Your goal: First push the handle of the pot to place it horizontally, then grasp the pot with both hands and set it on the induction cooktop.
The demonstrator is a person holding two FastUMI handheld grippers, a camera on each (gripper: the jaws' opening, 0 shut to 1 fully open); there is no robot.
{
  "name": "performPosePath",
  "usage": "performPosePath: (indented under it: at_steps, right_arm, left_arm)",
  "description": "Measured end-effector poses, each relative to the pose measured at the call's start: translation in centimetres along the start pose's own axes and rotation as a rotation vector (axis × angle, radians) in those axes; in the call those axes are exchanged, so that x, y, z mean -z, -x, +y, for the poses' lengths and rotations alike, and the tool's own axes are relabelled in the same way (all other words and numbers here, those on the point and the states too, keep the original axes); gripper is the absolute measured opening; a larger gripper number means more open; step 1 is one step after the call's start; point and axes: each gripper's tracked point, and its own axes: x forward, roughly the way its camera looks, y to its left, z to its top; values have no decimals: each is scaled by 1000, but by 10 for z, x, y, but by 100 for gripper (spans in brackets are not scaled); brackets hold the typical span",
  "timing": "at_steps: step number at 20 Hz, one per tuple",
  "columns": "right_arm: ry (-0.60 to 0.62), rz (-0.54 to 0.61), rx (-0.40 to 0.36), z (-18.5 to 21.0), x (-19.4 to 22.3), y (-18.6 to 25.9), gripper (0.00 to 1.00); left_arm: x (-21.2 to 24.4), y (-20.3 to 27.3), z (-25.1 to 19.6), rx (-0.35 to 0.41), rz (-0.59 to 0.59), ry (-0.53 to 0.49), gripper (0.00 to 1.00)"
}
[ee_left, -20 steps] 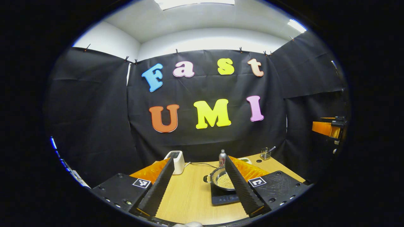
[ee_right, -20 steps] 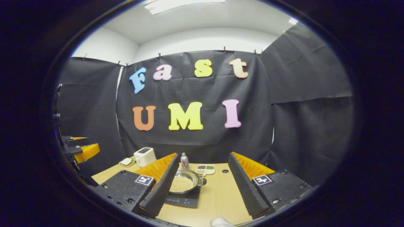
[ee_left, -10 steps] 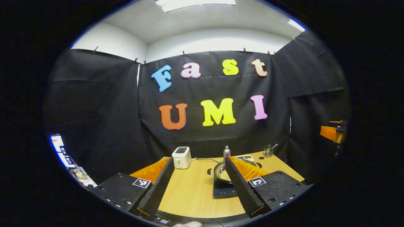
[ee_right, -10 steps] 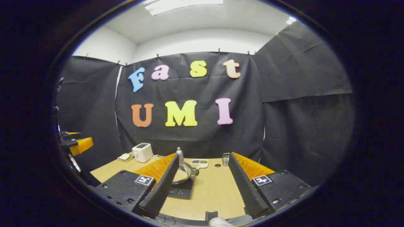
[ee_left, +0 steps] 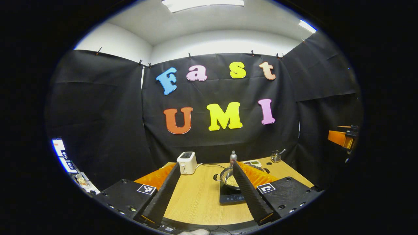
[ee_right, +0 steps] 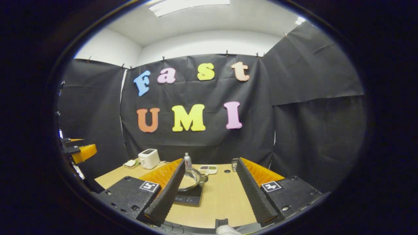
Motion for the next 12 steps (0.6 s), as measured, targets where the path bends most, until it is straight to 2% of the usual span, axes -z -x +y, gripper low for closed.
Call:
performPosePath:
  at_steps: [12]
  right_arm:
    - [26, -3, -15, 4, -8, -7, 97]
  left_arm:
    - [-5, -8, -1, 18, 1, 14, 96]
